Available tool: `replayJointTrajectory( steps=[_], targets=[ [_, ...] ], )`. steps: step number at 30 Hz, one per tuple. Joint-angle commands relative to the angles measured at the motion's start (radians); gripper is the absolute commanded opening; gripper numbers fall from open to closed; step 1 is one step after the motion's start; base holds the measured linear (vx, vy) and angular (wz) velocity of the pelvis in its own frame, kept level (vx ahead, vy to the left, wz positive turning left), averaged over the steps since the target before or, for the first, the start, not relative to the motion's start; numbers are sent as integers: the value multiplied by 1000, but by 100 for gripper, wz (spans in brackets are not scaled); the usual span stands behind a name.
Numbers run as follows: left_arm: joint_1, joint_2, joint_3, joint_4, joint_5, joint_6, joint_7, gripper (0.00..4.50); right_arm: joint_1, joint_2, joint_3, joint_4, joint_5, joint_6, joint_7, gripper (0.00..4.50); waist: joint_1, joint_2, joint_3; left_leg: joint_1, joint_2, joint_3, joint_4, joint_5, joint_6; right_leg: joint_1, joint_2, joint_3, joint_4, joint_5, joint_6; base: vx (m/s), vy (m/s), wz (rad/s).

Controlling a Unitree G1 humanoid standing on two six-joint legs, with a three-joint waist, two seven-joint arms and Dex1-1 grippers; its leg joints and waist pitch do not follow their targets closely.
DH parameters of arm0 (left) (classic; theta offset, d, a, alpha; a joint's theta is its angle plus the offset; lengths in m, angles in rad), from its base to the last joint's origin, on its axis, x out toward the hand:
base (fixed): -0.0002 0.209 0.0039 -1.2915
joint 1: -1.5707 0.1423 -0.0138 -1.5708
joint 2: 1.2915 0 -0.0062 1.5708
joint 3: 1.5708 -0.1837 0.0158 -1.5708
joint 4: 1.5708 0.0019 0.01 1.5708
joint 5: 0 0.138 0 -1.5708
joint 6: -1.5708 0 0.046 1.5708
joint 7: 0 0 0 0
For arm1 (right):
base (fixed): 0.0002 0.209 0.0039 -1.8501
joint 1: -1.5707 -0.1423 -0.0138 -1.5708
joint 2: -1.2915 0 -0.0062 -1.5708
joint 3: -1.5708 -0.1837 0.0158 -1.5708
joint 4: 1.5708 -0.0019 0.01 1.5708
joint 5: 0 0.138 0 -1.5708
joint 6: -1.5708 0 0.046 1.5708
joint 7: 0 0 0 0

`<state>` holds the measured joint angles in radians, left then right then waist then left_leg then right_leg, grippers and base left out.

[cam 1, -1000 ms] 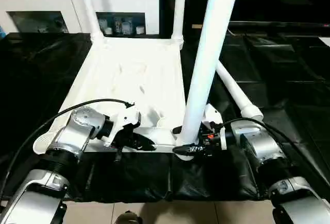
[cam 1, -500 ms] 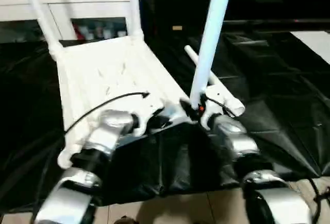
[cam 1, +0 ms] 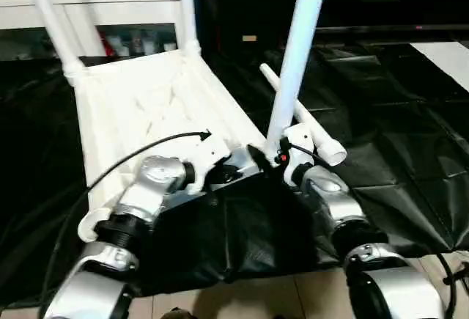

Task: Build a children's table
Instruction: Rotate leg to tighten

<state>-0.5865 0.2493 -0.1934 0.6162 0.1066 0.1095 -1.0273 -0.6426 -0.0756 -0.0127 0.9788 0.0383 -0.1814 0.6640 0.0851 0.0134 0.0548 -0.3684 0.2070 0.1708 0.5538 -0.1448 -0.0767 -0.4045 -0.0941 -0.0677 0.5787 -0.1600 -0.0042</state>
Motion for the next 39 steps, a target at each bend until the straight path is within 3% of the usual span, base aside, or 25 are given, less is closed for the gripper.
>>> replayJointTrajectory(
  steps=[1, 2, 5, 10, 13, 16, 19, 20, 31, 33, 36, 39],
  targets=[
    [-1, -25, -50, -44, -51, -44, -90, 0, 13, 39, 122, -60, 3, -14, 221, 411, 8, -7, -65, 9, 19, 3, -66, -372, 40, 40, -46, 32, -72, -356, -181, 0, 0, 0],
    [-3, -6, -46, -50, -73, -44, -141, 0, 26, 6, 150, -91, 12, -5, 344, 411, 17, -6, -69, 10, 22, 8, -61, -337, 52, 41, -43, 33, -62, -288, -205, 54, -14, 4],
    [-6, 13, -45, -52, -86, -46, -186, 0, 31, -26, 172, -113, 15, 5, 448, 411, 24, -5, -72, 9, 24, 11, -55, -289, 68, 42, -41, 33, -49, -204, -245, 36, -8, 3],
    [-16, 59, -51, -42, -101, -65, -289, 0, 27, -98, 218, -142, 15, 42, 652, 411, 37, -6, -76, 10, 24, 13, -49, -241, 87, 45, -40, 32, -37, -122, -274, 12, 0, 1],
    [-21, 81, -53, -37, -108, -74, -329, 0, 20, -123, 240, -147, 5, 46, 710, 388, 44, -7, -73, 11, 25, 12, -51, -263, 84, 45, -43, 32, -40, -164, -270, 0, 0, 0],
    [-23, 93, -54, -31, -111, -81, -352, 0, 17, -127, 244, -150, 7, 53, 729, 363, 52, -9, -67, 17, 27, 12, -56, -319, 52, 39, -48, 37, -50, -272, -244, 0, 0, 0],
    [-21, 110, -55, -29, -117, -83, -385, 0, 21, -130, 249, -166, 12, 73, 765, 348, 52, -11, -66, 16, 27, 9, -60, -337, 37, 38, -49, 38, -53, -326, -221, 0, 0, 0],
    [-20, 114, -56, -29, -118, -82, -392, 0, 24, -131, 251, -171, 13, 79, 774, 323, 53, -11, -66, 17, 26, 9, -60, -341, 35, 37, -48, 39, -54, -338, -216, 0, 0, 0],
    [-13, 123, -53, -19, -114, -87, -412, 0, 56, -112, 226, -202, 46, 119, 751, 277, 54, -9, -70, 13, 26, 8, -58, -303, 33, 39, -47, 38, -46, -289, -219, 0, 0, 0],
    [-19, 105, -46, -8, -100, -82, -359, 0, 67, -97, 210, -198, 42, 120, 686, 275, 53, -8, -69, 13, 25, 8, -58, -302, 30, 38, -46, 38, -45, -271, -226, 0, 0, 0],
    [-28, 89, -42, 4, -85, -71, -306, 0, 63, -81, 195, -179, 26, 119, 599, 275, 52, -6, -66, 15, 25, 7, -61, -335, 18, 37, -48, 38, -51, -326, -214, 0, 0, 0],
    [-49, 39, -32, 25, -54, -21, -170, 0, 42, -31, 149, -118, 1, 122, 362, 274, 41, -5, -57, 24, 22, 2, -66, -410, -21, 28, -52, 38, -68, -470, -172, 0, 0, 0]
  ],
)
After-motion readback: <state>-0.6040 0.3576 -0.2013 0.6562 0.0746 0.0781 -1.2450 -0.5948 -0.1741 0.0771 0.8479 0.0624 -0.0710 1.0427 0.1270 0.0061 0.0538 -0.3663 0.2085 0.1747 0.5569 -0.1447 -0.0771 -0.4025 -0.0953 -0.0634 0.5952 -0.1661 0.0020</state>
